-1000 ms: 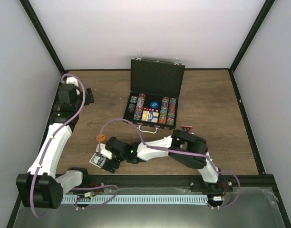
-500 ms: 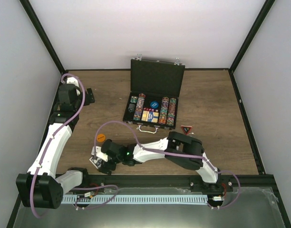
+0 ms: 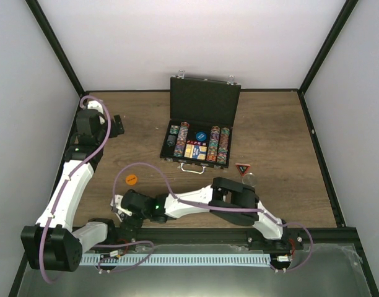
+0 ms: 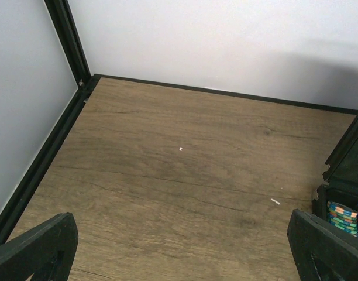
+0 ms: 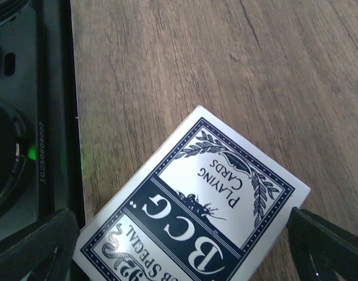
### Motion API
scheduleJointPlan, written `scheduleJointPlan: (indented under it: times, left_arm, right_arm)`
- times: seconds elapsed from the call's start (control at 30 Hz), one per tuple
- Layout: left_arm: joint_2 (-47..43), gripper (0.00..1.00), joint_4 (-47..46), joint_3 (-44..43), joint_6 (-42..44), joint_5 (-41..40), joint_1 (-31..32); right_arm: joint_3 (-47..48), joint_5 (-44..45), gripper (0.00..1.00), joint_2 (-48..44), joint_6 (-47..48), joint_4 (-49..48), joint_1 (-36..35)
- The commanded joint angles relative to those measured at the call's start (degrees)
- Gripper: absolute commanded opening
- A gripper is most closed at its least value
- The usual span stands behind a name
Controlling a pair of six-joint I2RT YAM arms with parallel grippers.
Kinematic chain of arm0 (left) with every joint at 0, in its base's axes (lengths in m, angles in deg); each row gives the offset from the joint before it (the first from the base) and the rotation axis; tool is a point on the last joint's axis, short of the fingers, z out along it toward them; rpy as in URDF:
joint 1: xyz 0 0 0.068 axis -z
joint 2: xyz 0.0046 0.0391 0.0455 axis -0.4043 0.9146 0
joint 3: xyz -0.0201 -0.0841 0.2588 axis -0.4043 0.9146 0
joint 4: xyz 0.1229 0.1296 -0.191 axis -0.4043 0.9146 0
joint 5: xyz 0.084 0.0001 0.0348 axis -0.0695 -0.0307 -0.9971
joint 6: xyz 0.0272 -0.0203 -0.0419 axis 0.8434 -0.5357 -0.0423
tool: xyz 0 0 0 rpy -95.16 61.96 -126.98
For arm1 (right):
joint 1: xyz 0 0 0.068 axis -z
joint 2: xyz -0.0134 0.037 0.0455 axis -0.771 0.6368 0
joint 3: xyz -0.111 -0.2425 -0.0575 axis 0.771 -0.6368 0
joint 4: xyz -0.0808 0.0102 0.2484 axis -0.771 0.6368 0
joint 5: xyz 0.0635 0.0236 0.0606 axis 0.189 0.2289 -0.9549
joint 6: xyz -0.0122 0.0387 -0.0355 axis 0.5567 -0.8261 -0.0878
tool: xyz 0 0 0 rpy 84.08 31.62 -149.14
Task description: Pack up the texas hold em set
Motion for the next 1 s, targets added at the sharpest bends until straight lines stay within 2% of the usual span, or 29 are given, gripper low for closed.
scheduleJointPlan:
  times: [0.0, 0.17, 0.5, 0.73, 0.97]
  left_arm:
    - [0.28, 1.00, -0.51, 0.06, -0.23, 1.12, -0.14]
    - [0.39, 1.00, -0.51, 0.06, -0.29, 1.66, -0.05]
    - [0.72, 1.00, -0.52, 0.05, -0.62, 3.07, -0.06]
    - [0.75, 1.00, -0.67, 0.04, -0.66, 3.66, -0.06]
    - [0.78, 1.00, -0.62, 0.06, -0.90, 4.01, -0.06]
  right_arm:
    - [3.55, 5.72, 1.00, 2.25, -2.72, 6.50, -1.74]
    - [4.21, 7.77, 1.00, 1.70, -5.04, 9.45, -2.37]
    - [0.92, 17.74, 1.00, -0.95, -9.61, 13.64, -1.76]
    - [-4.08, 14.77, 1.00, -6.56, -11.17, 11.44, 0.07]
    - [-10.41, 6.36, 1.00, -11.11, -2.47, 1.05, 0.40]
